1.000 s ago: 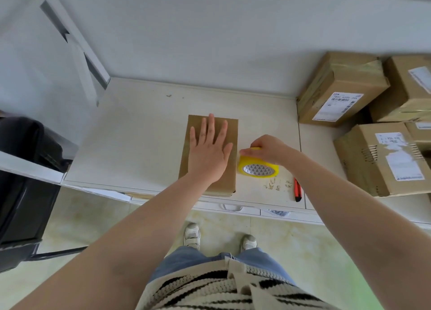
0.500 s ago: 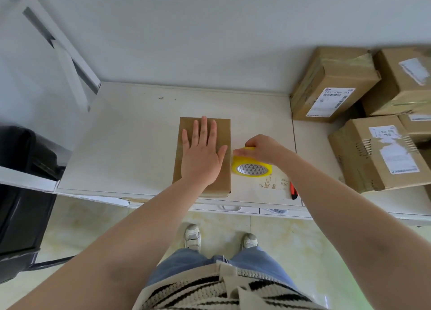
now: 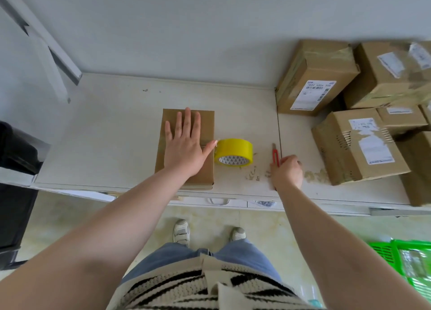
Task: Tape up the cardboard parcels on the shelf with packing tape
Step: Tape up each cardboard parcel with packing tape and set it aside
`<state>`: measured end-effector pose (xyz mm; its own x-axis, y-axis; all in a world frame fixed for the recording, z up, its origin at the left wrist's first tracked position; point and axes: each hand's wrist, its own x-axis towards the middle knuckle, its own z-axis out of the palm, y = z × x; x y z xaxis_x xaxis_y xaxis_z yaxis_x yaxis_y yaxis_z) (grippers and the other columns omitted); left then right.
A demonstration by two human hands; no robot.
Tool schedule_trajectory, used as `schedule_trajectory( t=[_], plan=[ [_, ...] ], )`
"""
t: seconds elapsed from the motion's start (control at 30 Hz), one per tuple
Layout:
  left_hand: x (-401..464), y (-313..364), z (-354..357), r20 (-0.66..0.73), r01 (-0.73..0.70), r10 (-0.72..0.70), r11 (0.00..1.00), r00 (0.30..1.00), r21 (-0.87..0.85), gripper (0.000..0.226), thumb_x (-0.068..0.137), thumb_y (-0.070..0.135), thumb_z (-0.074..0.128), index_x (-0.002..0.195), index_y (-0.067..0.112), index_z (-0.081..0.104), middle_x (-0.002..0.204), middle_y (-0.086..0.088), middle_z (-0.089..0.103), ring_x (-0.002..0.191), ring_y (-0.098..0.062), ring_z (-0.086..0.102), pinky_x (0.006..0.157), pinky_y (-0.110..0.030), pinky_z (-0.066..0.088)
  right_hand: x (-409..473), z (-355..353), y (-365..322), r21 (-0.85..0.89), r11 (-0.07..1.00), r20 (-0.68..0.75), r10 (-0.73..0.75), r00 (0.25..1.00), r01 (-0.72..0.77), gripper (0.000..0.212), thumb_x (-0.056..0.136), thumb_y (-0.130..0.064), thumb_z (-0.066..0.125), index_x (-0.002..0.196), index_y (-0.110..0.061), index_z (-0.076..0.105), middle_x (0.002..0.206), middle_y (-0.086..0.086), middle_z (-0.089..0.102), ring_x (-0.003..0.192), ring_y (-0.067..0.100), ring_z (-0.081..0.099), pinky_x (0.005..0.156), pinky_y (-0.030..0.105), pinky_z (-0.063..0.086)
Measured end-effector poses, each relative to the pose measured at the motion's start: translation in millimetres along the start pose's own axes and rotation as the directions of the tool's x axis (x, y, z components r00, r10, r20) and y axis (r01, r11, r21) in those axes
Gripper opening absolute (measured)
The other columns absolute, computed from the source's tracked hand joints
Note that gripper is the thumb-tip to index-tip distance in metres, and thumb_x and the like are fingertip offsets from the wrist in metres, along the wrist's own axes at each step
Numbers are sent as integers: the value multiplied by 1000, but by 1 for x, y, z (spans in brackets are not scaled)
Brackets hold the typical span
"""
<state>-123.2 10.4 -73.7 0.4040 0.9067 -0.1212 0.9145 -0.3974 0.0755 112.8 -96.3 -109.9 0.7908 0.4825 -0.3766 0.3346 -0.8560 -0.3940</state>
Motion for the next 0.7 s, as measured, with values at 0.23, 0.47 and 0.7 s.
schedule_trajectory(
  t=[0.23, 0.47, 0.7],
  plan=[
    [0, 0, -3, 15, 1, -1, 1000, 1000, 1, 95, 83, 74, -9, 157, 15, -8, 164, -11, -15, 152, -28, -12, 122, -52, -6, 3, -17, -12, 309, 951, 72, -21, 997, -3, 21, 89, -16, 70, 109, -9, 67, 105, 11, 71, 82, 23, 62, 72, 33, 52],
    [-1, -1, -4, 33, -2, 3, 999, 999, -32, 90, 87, 69, -3, 157, 14, -9, 164, -10, -18, 152, -27, -14, 121, -51, -9, -38, -44, -101, 730, 684, 286, -311, 906, 5, 11, 88, -11, 71, 80, -9, 64, 75, 6, 67, 67, 18, 65, 68, 27, 58],
    [3, -8, -10, 109, -18, 26, 997, 994, -75, 80, 100, 60, 18, 156, 14, -16, 161, -9, -27, 149, -27, -22, 119, -49, -14, -55, -26, -102, 404, 866, 392, -455, 800, 295, 20, 87, -16, 72, 78, 0, 64, 76, 12, 63, 72, 24, 60, 68, 30, 50]
  ],
)
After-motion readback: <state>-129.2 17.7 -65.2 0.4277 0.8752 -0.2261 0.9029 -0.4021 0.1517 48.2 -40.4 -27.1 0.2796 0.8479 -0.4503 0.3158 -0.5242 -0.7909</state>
